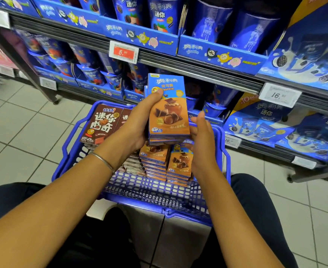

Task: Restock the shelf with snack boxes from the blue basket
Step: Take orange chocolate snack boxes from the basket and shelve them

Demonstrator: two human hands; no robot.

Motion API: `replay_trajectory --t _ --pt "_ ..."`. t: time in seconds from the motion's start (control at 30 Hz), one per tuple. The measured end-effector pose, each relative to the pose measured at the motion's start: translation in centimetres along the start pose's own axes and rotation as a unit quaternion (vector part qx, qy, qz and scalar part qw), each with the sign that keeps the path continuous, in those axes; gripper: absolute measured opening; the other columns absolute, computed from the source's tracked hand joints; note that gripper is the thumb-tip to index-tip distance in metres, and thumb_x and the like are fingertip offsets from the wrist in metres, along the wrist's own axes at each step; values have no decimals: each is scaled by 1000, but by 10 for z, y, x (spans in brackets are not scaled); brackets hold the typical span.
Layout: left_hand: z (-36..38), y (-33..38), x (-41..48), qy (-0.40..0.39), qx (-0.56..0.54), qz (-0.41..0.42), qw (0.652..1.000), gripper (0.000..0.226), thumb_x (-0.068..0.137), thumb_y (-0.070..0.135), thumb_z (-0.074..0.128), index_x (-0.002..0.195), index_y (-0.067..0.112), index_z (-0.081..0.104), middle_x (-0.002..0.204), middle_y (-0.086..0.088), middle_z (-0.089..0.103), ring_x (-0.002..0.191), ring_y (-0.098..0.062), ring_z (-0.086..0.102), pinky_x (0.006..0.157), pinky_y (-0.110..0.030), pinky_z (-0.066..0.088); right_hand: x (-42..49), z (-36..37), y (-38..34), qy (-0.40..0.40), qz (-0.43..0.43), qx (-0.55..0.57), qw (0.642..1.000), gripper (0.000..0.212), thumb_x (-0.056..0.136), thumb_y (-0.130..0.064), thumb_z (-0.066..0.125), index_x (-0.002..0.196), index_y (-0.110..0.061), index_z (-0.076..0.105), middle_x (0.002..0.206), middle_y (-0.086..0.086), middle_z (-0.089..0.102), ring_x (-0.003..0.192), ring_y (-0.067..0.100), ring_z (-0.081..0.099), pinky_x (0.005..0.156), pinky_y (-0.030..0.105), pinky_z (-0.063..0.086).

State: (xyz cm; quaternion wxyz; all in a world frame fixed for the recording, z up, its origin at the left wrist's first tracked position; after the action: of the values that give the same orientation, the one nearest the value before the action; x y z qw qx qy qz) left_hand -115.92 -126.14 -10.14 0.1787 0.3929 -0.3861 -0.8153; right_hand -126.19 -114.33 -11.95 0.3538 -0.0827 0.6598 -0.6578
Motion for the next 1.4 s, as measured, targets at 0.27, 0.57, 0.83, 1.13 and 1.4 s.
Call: replay_trajectory --t 0.27,0.57,0.83,1.13,1.4 --pt "0 1 -1 4 -26 -11 1000 51 102 52 61 129 10 72 110 -15 80 90 -30 79 74 -42 65 14 17 112 -40 115 -223 967 32 86 -43 71 83 -16 55 72 -4 61 71 17 59 66 33 42" --pt "-5 1 3 -18 3 -15 1000 48 101 55 63 124 15 77 118 -14 79 102 -32 79 84 -49 65 16 -4 124 -14 61 -240 969 25 90 -45 69 89 -20 65 82 -5 66 76 14 63 64 31 43" --pt "-25 20 14 13 12 25 1000 42 100 56 64 105 20 86 117 -12 80 104 -32 79 83 -51 65 -6 -60 69 100 -12 -12 995 15 101 -27 58 102 -11 59 93 1 68 77 9 66 66 28 54" --pt "-30 5 17 80 80 51 992 54 88 56 80 119 12 78 102 -12 82 91 -28 82 66 -36 65 -11 -31 4 12 -66 77 995 14 98 -33 59 98 -20 63 90 -1 67 73 15 59 58 25 45" --pt "-18 -4 14 82 140 37 986 83 83 86 61 130 18 72 107 -5 83 94 -26 81 89 -47 65 -13 5 -4 -93 -38 28 995 28 98 -33 56 126 -32 61 120 -5 71 111 17 69 93 46 55"
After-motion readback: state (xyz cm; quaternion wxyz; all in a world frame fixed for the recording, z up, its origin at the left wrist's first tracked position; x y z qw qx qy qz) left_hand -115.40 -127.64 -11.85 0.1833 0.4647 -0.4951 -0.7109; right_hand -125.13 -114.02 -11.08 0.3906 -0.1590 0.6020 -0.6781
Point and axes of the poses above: each hand's wrist, its own x-axis towards the middle knuckle, its own z-axis out of the palm, y = z × x, the point moved 6 cm from there along x, towards the middle knuckle
